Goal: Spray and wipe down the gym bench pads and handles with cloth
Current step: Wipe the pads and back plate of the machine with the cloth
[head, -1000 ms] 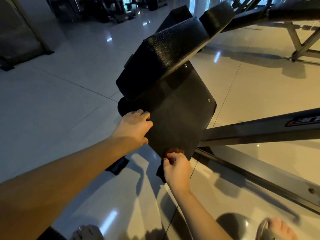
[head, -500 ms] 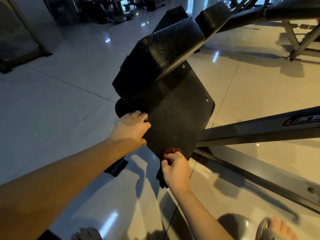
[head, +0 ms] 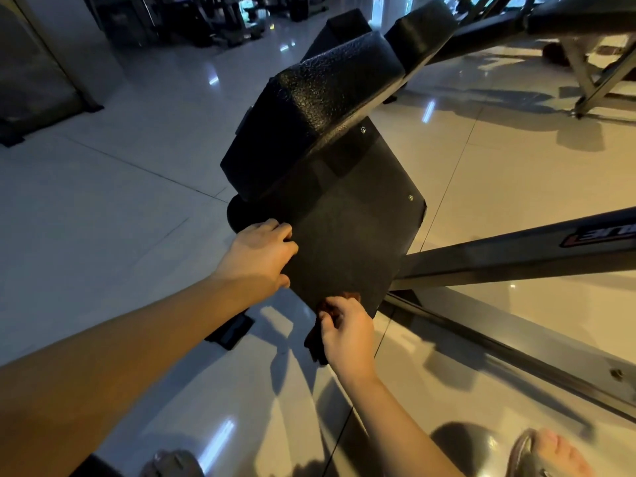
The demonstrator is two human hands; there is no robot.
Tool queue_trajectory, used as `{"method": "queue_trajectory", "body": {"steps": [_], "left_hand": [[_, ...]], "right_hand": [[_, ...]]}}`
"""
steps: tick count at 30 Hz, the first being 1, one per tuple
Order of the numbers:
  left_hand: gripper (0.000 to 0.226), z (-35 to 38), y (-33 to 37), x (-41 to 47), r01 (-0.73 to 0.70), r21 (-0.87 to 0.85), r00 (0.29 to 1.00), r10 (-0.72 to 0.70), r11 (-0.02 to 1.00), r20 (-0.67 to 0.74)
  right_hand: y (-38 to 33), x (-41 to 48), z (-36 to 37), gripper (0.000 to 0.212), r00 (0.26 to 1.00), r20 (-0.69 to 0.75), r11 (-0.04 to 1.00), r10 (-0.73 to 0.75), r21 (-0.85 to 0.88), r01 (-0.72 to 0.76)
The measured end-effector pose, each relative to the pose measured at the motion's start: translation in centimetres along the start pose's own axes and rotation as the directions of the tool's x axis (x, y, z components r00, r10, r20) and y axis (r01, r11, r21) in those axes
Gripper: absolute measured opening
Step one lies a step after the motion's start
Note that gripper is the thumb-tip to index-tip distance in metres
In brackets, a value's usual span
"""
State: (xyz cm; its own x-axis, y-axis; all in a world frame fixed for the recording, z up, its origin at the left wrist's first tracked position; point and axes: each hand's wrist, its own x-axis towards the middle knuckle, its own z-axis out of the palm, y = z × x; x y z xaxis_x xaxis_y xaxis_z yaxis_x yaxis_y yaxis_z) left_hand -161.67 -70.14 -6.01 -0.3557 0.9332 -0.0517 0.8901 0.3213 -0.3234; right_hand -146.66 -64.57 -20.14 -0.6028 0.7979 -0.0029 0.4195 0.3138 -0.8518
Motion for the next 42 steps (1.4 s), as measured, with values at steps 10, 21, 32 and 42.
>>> {"method": "queue_trajectory", "body": {"steps": [10, 21, 32, 42], "left_hand": [[0.056, -0.1, 0.1, 0.0, 0.005, 0.013, 1.0, -0.005, 1.0, 0.029], [0.058, -0.2, 0.2, 0.0, 0.017, 0.004, 1.0, -0.017, 1.0, 0.015], [0.061, -0.4, 0.1, -0.2, 0.019, -0.018, 1.0, -0.019, 1.0, 0.021], [0.055, 1.1, 0.5, -0.9, 0.028, 0.033, 1.0, -0.028, 0.999, -0.011]], "right_hand": [[-0.1, -0.7, 0.2, 0.012, 0.999, -0.024, 0.998, -0.044, 0.05, 0.045], [-3.1, 0.2, 1.0, 0.022, 0.998, -0.028, 0.917, 0.059, 0.397, -0.043], [1.4, 0.9, 0.1, 0.017, 0.966, -0.154, 0.973, 0.208, 0.133, -0.188], [3.9, -1.4, -0.7, 0.019, 0.999, 0.038, 1.0, 0.011, -0.001, -0.011]]}}
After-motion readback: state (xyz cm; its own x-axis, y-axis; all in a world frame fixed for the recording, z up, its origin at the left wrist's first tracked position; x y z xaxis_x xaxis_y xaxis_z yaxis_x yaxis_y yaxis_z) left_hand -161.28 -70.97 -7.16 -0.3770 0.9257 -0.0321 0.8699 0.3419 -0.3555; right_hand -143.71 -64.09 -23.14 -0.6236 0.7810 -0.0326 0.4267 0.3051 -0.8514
